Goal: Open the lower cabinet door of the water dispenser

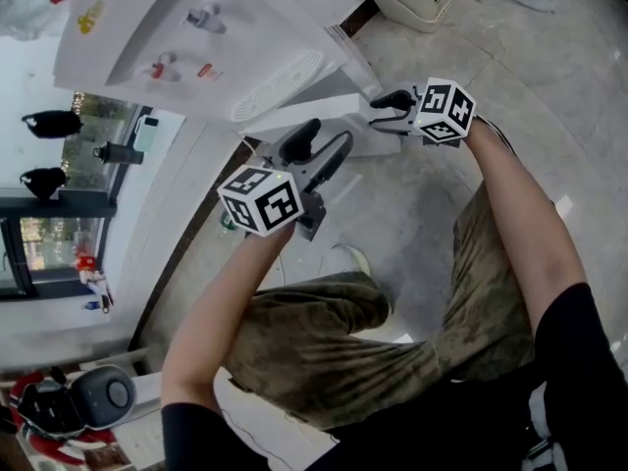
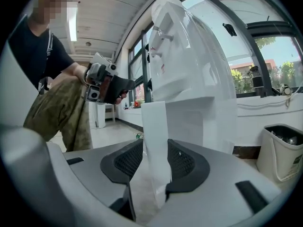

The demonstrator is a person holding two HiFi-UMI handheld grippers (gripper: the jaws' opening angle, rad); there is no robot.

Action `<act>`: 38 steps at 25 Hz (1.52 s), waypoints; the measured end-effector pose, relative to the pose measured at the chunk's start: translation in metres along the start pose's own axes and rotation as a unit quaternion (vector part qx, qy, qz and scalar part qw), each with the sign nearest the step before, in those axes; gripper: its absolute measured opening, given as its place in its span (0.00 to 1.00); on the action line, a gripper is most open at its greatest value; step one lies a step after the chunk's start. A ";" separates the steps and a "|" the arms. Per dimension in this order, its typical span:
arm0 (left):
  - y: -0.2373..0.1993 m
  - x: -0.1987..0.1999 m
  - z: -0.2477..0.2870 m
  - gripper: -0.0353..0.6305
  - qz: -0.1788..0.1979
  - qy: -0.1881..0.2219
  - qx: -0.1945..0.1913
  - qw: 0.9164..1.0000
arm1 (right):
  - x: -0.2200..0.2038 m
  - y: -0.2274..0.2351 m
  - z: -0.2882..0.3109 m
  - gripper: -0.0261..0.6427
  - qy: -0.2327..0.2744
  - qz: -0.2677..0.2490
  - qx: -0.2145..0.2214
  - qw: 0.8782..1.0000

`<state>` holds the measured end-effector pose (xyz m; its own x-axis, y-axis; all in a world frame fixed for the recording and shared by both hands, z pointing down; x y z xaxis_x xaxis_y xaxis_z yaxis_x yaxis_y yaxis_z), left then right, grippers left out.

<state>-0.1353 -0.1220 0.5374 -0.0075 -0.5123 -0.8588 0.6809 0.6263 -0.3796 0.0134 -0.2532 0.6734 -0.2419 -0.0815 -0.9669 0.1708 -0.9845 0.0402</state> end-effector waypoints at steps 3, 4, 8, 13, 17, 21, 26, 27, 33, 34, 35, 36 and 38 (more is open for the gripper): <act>0.001 -0.003 0.004 0.47 -0.004 -0.010 -0.005 1.000 | -0.001 0.002 0.000 0.27 0.001 0.008 -0.002 1.000; 0.002 -0.004 0.005 0.47 -0.007 -0.012 -0.007 1.000 | -0.001 0.004 0.000 0.27 0.002 0.018 0.001 1.000; 0.002 -0.009 0.001 0.47 -0.028 -0.007 -0.004 1.000 | -0.002 0.003 -0.001 0.26 0.000 0.062 0.046 0.997; -0.005 -0.013 -0.010 0.47 -0.047 -0.009 0.022 0.999 | -0.001 -0.011 -0.001 0.24 -0.015 0.056 0.106 0.993; -0.006 -0.010 -0.010 0.47 -0.045 -0.016 0.048 0.998 | 0.000 -0.028 0.006 0.27 -0.035 0.003 0.132 0.991; -0.003 -0.013 -0.015 0.47 -0.029 -0.028 0.054 0.998 | 0.001 -0.042 0.014 0.25 -0.045 -0.024 0.155 0.987; -0.006 -0.025 -0.030 0.47 -0.036 -0.031 0.058 0.997 | 0.001 -0.051 0.019 0.23 -0.045 -0.023 0.186 0.981; -0.007 -0.027 -0.034 0.47 -0.043 -0.029 0.060 0.997 | 0.001 -0.054 0.021 0.23 -0.047 -0.025 0.195 0.979; -0.008 -0.038 -0.057 0.47 -0.083 -0.010 0.068 0.994 | 0.006 -0.073 0.032 0.25 -0.062 -0.050 0.232 0.969; -0.008 -0.042 -0.059 0.47 -0.088 -0.010 0.068 0.994 | 0.007 -0.076 0.033 0.25 -0.063 -0.057 0.233 0.969; -0.006 -0.046 -0.061 0.47 -0.095 -0.012 0.069 0.993 | 0.007 -0.079 0.035 0.25 -0.063 -0.059 0.234 0.968; -0.005 -0.050 -0.063 0.47 -0.100 -0.014 0.070 0.992 | 0.006 -0.082 0.036 0.25 -0.062 -0.059 0.235 0.968; -0.004 -0.054 -0.064 0.47 -0.107 -0.020 0.072 0.991 | 0.006 -0.086 0.038 0.25 -0.062 -0.059 0.238 0.967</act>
<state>-0.1842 -0.0596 0.5631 -0.1358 -0.6501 -0.7477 0.7639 0.4118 -0.4968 -0.0389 -0.1749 0.6736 -0.3505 0.0465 -0.9354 -0.3177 -0.9454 0.0720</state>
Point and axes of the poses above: the fingertips, and each gripper's own axes: z forward along the fingers, y to its right, x out of its top, the point moved 9 cm from there along -z, backward along the fingers, and after that the axes turned 15 degrees about -x, right-handed, at the moved point
